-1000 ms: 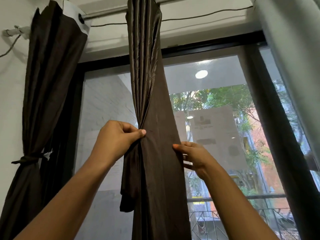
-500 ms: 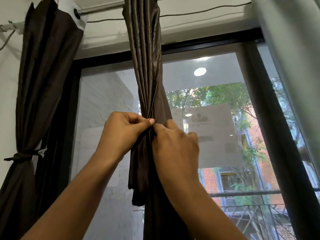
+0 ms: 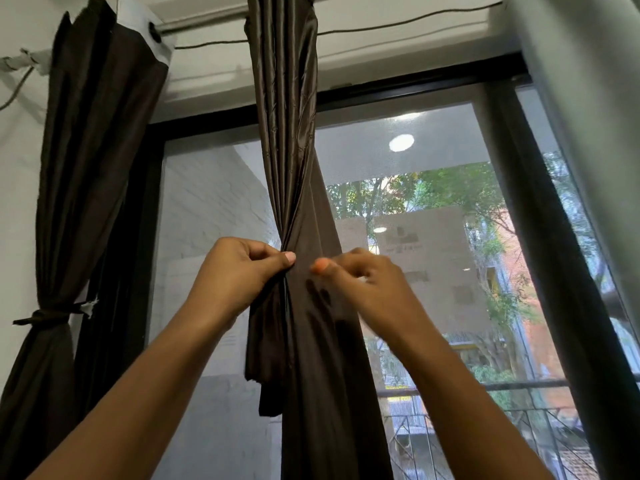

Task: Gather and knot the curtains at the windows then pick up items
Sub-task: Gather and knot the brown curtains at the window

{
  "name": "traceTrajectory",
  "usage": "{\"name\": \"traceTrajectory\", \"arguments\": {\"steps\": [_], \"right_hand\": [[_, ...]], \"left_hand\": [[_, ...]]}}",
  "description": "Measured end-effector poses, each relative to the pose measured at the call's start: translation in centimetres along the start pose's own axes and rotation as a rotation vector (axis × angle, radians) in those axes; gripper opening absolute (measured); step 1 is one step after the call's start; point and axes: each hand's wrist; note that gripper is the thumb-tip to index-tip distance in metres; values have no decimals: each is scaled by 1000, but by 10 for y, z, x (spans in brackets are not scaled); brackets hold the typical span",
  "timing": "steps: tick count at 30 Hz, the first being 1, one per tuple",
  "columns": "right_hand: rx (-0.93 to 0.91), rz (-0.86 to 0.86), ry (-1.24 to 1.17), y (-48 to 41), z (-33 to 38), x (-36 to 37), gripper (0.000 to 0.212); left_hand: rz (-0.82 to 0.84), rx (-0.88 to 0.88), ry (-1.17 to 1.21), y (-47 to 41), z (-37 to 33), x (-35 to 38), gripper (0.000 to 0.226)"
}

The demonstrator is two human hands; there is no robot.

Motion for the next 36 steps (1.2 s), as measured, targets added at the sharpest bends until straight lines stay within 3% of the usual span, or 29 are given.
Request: {"name": "traceTrajectory", "arguments": {"steps": [2, 3, 6, 7, 9, 11, 14, 17, 20, 23, 30, 34, 36], "right_hand": [[139, -263, -6, -10, -20, -4, 21], [237, -268, -11, -15, -29, -5, 27], [636, 23, -323, -28, -51, -1, 59], [721, 117, -410, -28, -56, 2, 58], [765, 192, -476, -23, -61, 6, 37], [682, 73, -405, -18, -63, 8, 14], [445, -141, -102, -9, -52, 6, 13], [243, -179, 305, 1, -18, 1, 6], [27, -207, 520, 10, 14, 7, 10], [-126, -194, 580, 13, 30, 19, 11], [-151, -301, 467, 13, 26, 20, 14], [-167, -231, 526, 16, 21, 31, 19], [-223, -171, 520, 19, 17, 36, 25]], "left_hand": [[-88, 48, -139, -3, 5, 1, 15], [-119, 68, -183, -3, 5, 1, 16], [-149, 97, -246, -3, 5, -1, 17], [-148, 100, -256, -3, 4, -2, 17], [-149, 101, -271, -2, 4, -3, 18], [-161, 105, -278, -2, 5, -3, 18], [-180, 116, -292, 1, 5, -2, 17], [-187, 130, -297, 3, 1, 2, 17], [-184, 164, -291, 5, -6, 7, 16], [-156, 198, -201, 9, -12, 12, 13], [-40, 150, 0, 11, -12, 13, 10], [62, 108, 100, 14, -14, 15, 10], [103, 82, 146, 15, -13, 12, 21]]}}
Point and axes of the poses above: each hand's wrist, its own y-axis away from the middle knuckle, its own x-axis out of the palm, z = x × y, and after that the axes turned 12 degrees about -x, right-handed
